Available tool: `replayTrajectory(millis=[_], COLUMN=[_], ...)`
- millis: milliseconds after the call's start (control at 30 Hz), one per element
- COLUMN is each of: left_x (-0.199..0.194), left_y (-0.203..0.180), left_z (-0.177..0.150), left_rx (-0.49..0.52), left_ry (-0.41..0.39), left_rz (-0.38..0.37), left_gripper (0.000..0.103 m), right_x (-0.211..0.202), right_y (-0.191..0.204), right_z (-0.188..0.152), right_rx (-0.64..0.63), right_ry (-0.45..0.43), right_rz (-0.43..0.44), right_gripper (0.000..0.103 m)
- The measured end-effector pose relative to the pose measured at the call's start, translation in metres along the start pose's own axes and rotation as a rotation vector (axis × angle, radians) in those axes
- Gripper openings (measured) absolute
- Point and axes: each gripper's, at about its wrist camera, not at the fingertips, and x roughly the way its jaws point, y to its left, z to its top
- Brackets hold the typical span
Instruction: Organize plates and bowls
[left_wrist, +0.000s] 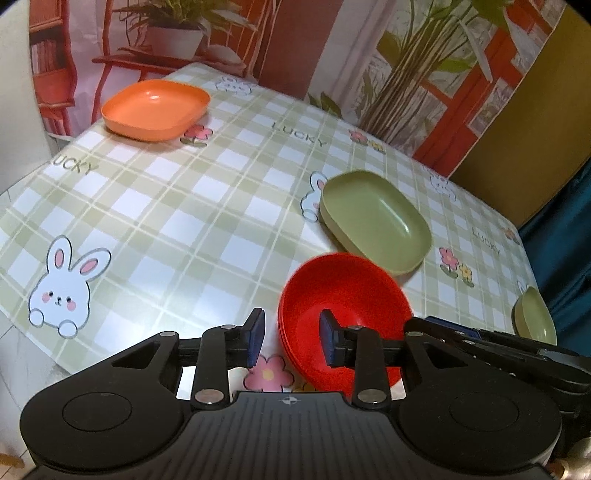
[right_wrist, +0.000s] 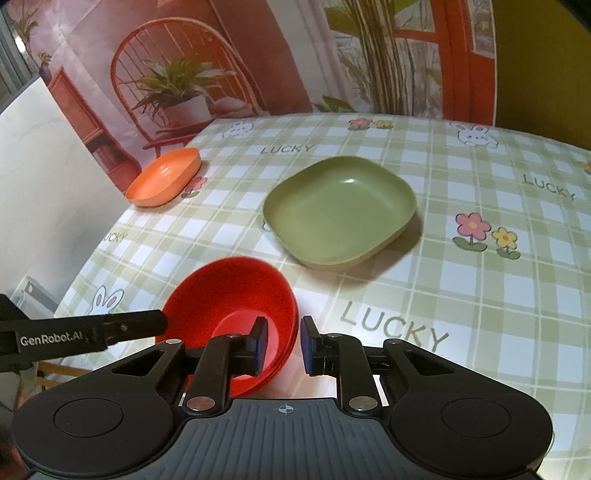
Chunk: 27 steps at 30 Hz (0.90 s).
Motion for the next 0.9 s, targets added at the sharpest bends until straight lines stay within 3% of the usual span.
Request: replayTrajectory(millis=[133,300,467,567,667,800,900], left_x=[-0.008,-0.032,-0.058,-0.074,-0.079,-0.082,-0.073], left_y=[0.004,0.017,0.035,0.050,0.073,0.108,0.126], left_z=[0.015,0.051,0.091,0.116,0.140,0.166,0.185], left_rx=[0.001,0.018,0.059,0.087,0.107,0.096,0.101], left_ry=[-0.032,-0.126,-0.213,-0.263,-0.268,-0.334,-0.366], left_rz=[-0.006,-0.008,0.009,0.024,0.017,0.089,0.158], left_gripper=[0.035,0.041,0.042,0.051,0.052,0.060,0.060], right_x=[-0.006,-0.014,-0.016,-0.010,0.003,0.032,0.059], right_y=[0.002,0.016,0.046,0.069,0.096,0.130,0.150], right_z=[0.014,0.040,0.073,0.094,0.114,0.142,0.163], right_rx=[0.002,0.002,0.009,0.020,0.020,-0.035,-0.062], right_ry=[-0.026,-0.067,-0.114,-0.124,-0.126,-0.112,-0.115], right_rz=[-0.012,0.000,0.046,0.085,0.120,0.135,0.132], right_gripper=[0.019,0.019,0.020,0.020,0.021,0.023,0.023])
